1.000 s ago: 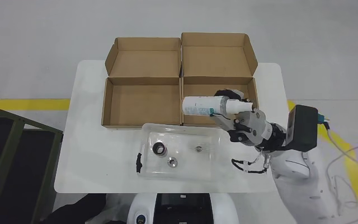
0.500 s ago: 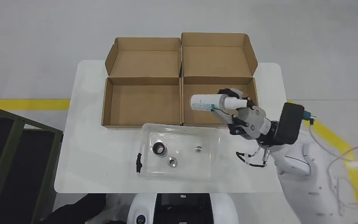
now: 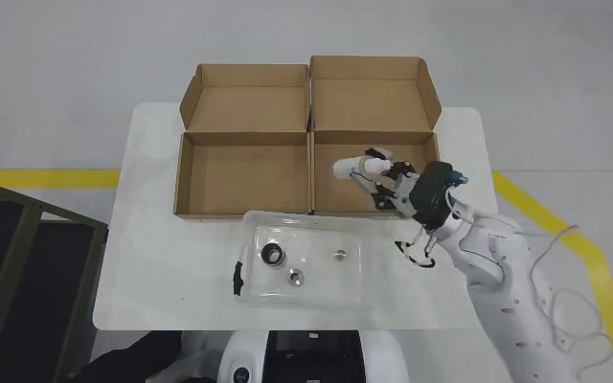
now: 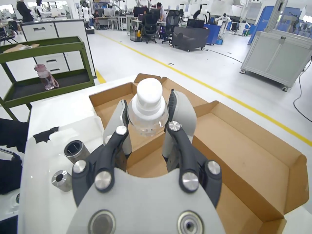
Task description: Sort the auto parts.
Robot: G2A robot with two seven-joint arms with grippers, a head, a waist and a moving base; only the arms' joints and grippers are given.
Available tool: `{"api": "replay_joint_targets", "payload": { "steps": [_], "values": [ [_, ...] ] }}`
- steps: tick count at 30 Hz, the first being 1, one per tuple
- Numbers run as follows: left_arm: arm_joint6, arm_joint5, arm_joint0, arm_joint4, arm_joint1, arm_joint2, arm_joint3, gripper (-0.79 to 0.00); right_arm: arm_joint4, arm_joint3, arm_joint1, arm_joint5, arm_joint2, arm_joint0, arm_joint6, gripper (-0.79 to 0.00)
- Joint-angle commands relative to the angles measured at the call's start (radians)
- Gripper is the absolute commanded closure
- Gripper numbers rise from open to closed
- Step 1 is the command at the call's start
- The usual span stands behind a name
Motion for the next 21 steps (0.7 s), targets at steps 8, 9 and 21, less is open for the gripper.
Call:
{"api": "replay_joint_targets", "payload": {
  "steps": [8, 9, 21],
  "values": [
    [0.0, 0.0, 0.0, 0.0, 0.0, 0.0, 0.0, -0.785, -0.019, 0.089, -0.007, 0.028, -0.074, 0.053, 0.089, 0.0],
    [0.0, 0.0, 0.0, 0.0, 0.0, 0.0, 0.0, -0.785, -0.026, 0.099, -0.008, 0.035, -0.084, 0.062, 0.105, 0.0],
    [0.0, 0.0, 0.0, 0.0, 0.0, 0.0, 0.0, -0.785, -0.067, 0.209, -0.023, 0.083, -0.18, 0.157, 0.189, 0.0]
  ]
}}
